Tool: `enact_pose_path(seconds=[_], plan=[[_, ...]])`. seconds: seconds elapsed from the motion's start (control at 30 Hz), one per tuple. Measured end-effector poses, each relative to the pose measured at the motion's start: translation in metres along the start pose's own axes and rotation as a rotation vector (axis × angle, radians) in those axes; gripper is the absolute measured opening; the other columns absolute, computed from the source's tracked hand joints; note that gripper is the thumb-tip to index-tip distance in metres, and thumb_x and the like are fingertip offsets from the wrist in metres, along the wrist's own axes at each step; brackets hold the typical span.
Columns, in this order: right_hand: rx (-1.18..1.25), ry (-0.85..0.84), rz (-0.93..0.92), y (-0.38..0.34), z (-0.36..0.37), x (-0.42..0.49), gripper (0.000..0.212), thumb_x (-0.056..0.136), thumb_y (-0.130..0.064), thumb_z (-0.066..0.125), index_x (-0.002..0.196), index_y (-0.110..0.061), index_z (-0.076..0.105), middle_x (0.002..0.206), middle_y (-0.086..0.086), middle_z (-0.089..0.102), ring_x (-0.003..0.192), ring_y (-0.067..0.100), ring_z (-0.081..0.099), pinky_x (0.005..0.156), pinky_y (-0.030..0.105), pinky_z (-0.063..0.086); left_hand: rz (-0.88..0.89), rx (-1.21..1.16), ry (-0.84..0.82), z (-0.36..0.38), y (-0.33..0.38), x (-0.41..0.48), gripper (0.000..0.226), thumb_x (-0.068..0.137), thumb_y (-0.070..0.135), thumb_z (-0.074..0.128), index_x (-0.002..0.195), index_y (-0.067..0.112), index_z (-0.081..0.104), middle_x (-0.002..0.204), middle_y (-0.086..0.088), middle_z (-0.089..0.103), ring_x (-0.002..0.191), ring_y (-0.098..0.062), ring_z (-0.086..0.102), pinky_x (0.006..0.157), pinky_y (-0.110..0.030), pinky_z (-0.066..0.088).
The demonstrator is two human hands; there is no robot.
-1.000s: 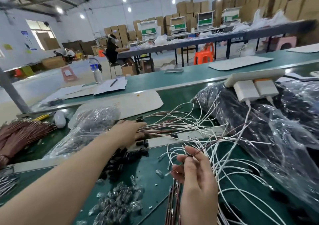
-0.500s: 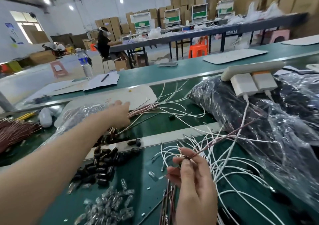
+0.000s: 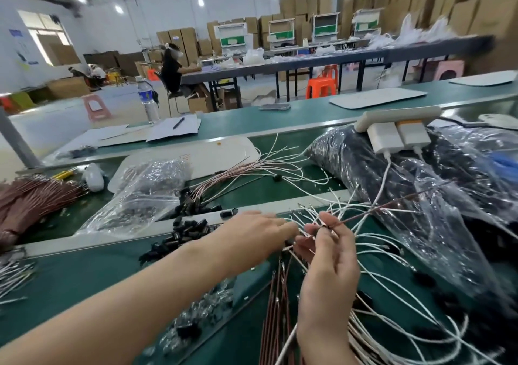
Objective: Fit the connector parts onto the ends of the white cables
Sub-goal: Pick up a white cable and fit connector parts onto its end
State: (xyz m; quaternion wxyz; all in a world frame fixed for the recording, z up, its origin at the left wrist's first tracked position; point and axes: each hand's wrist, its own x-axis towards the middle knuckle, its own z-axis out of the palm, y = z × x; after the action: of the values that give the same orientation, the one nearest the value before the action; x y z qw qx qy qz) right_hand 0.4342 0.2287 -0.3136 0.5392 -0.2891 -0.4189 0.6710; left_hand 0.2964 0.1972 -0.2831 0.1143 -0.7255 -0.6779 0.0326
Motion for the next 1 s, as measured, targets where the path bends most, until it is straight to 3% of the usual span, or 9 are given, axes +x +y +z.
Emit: enact_pose_path(seconds=[0.23, 0.37, 0.47, 0.6, 0.67, 0.73, 0.83, 0.93, 1.0], plan=[[-0.016, -0.024, -0.047, -0.005, 0.000, -0.002, 0.025, 0.106, -0.014, 0.044, 0.106, -0.029, 0.064, 0.089, -0.008, 0.070, 0.079, 0.008, 0.067, 0.073, 0.018, 0.055, -0.050, 0.175, 0.151, -0.085, -0.022, -0.027, 0.021, 0.100, 0.010, 0.058, 0.118, 0.019, 0.063, 0.114, 0.005, 0.068, 0.101, -0.011, 0.065, 0.100, -0.026, 0.050], [-0.029, -0.090, -0.064, -0.006, 0.000, -0.005, 0.026, 0.106, -0.014, 0.044, 0.105, -0.032, 0.064, 0.091, -0.006, 0.069, 0.081, 0.011, 0.068, 0.076, 0.019, 0.055, -0.233, 0.283, 0.305, -0.132, -0.055, -0.097, 0.015, 0.091, 0.017, 0.062, 0.106, 0.017, 0.064, 0.096, 0.000, 0.069, 0.078, -0.017, 0.067, 0.074, -0.030, 0.056], [-0.055, -0.132, -0.087, -0.006, 0.001, -0.008, 0.027, 0.106, -0.013, 0.044, 0.105, -0.031, 0.064, 0.092, -0.006, 0.068, 0.081, 0.009, 0.067, 0.076, 0.018, 0.055, -0.504, 0.174, 0.367, -0.128, -0.073, -0.172, 0.012, 0.091, 0.030, 0.057, 0.102, 0.035, 0.056, 0.096, 0.013, 0.063, 0.075, -0.012, 0.059, 0.061, -0.039, 0.058], [-0.079, -0.184, -0.063, -0.004, 0.003, -0.011, 0.027, 0.106, -0.013, 0.044, 0.107, -0.030, 0.066, 0.092, -0.005, 0.068, 0.084, 0.013, 0.066, 0.077, 0.026, 0.056, -0.786, -0.038, 0.225, -0.063, -0.076, -0.263, 0.030, 0.087, 0.025, 0.072, 0.092, 0.048, 0.053, 0.091, 0.033, 0.060, 0.075, 0.003, 0.061, 0.063, -0.038, 0.056], [-0.101, -0.211, -0.045, -0.004, 0.004, -0.013, 0.026, 0.106, -0.014, 0.045, 0.107, -0.030, 0.066, 0.093, -0.005, 0.069, 0.084, 0.013, 0.066, 0.078, 0.026, 0.056, -0.911, -0.137, 0.140, -0.032, -0.065, -0.290, 0.042, 0.084, 0.016, 0.078, 0.083, 0.049, 0.053, 0.085, 0.027, 0.060, 0.073, 0.000, 0.062, 0.064, -0.036, 0.053], [-0.090, -0.249, -0.006, -0.004, 0.005, -0.016, 0.025, 0.105, -0.014, 0.046, 0.106, -0.028, 0.066, 0.095, -0.001, 0.070, 0.085, 0.014, 0.066, 0.079, 0.027, 0.057, -0.980, -0.198, 0.083, -0.011, -0.041, -0.295, 0.043, 0.086, 0.016, 0.077, 0.093, 0.050, 0.051, 0.096, 0.020, 0.055, 0.084, -0.013, 0.067, 0.074, -0.038, 0.051], [-0.060, -0.275, 0.072, -0.002, 0.005, -0.014, 0.023, 0.104, -0.010, 0.046, 0.106, -0.021, 0.067, 0.096, 0.004, 0.071, 0.086, 0.015, 0.067, 0.081, 0.028, 0.058, -0.961, -0.251, 0.227, 0.009, -0.003, -0.274, 0.031, 0.089, 0.019, 0.072, 0.116, 0.032, 0.062, 0.107, 0.018, 0.054, 0.097, -0.014, 0.062, 0.085, -0.040, 0.051], [-0.023, -0.280, 0.132, -0.001, 0.005, -0.012, 0.023, 0.104, -0.008, 0.046, 0.107, -0.018, 0.067, 0.091, 0.002, 0.072, 0.084, 0.016, 0.068, 0.081, 0.027, 0.058, -0.867, -0.326, 0.359, 0.008, 0.043, -0.221, 0.025, 0.092, 0.026, 0.067, 0.114, 0.036, 0.062, 0.110, 0.029, 0.053, 0.101, 0.000, 0.054, 0.082, -0.029, 0.047], [-0.015, -0.275, 0.153, 0.001, 0.005, -0.011, 0.024, 0.104, -0.008, 0.046, 0.106, -0.019, 0.067, 0.091, 0.001, 0.074, 0.084, 0.016, 0.069, 0.080, 0.026, 0.059, -0.789, -0.321, 0.386, 0.009, 0.063, -0.189, 0.019, 0.093, 0.033, 0.062, 0.111, 0.035, 0.065, 0.109, 0.026, 0.056, 0.100, 0.001, 0.052, 0.085, -0.026, 0.045]])
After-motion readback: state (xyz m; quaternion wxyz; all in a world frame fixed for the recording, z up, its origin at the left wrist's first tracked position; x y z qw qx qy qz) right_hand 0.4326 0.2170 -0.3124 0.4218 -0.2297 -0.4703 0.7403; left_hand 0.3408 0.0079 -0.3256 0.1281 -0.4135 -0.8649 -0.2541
